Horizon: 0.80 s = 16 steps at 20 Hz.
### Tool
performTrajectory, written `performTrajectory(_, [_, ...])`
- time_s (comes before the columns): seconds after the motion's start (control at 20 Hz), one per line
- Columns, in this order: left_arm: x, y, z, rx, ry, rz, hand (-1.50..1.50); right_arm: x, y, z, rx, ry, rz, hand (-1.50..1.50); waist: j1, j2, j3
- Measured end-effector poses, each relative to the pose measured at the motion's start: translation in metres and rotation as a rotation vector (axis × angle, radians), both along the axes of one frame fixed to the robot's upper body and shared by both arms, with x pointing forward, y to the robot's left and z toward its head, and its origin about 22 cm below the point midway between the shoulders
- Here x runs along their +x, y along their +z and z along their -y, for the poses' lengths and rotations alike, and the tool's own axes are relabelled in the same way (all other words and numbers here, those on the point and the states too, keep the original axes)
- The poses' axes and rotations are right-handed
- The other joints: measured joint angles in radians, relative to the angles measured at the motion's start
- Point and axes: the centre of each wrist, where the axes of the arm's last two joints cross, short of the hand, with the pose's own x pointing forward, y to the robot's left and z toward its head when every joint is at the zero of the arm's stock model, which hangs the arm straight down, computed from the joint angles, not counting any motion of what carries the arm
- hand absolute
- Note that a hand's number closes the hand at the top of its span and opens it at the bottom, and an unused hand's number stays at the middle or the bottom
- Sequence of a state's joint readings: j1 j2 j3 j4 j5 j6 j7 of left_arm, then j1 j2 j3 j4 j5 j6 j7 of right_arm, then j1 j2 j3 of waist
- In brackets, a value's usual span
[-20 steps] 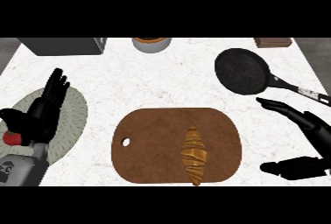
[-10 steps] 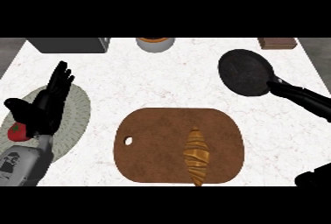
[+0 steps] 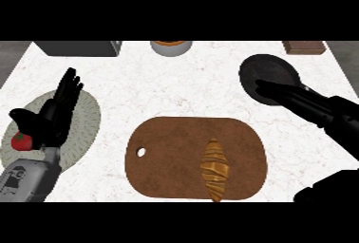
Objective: Pick the croissant from the cutting board and place it in the pan
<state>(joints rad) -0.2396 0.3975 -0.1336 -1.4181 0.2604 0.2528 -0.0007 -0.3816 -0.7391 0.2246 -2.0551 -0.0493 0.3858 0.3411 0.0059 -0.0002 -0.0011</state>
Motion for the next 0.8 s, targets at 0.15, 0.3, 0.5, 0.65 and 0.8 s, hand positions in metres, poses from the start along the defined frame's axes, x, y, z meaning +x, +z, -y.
performTrajectory(0.15, [0.002,0.003,-0.001,-0.002,0.002,-0.006,0.00,-0.007,-0.003,-0.018,0.005,0.049,-0.044,-1.50,-0.001,0.000,0.000])
performTrajectory(0.3, [0.001,0.004,0.003,0.003,0.007,-0.009,0.00,-0.009,-0.005,-0.032,0.000,0.077,-0.068,-1.50,-0.002,-0.001,0.000])
performTrajectory(0.5, [-0.004,0.001,-0.004,0.002,0.011,-0.009,0.00,-0.015,-0.012,-0.044,-0.051,0.051,-0.097,-1.50,-0.002,-0.001,0.001])
performTrajectory(0.65, [-0.004,0.000,0.004,0.002,0.011,-0.013,0.00,-0.019,-0.023,-0.053,-0.074,0.023,-0.118,-1.50,-0.004,-0.001,0.001])
performTrajectory(0.8, [-0.001,-0.003,0.003,0.003,0.008,-0.013,0.00,-0.015,-0.031,-0.063,-0.093,-0.009,-0.124,-1.50,-0.004,0.000,0.001])
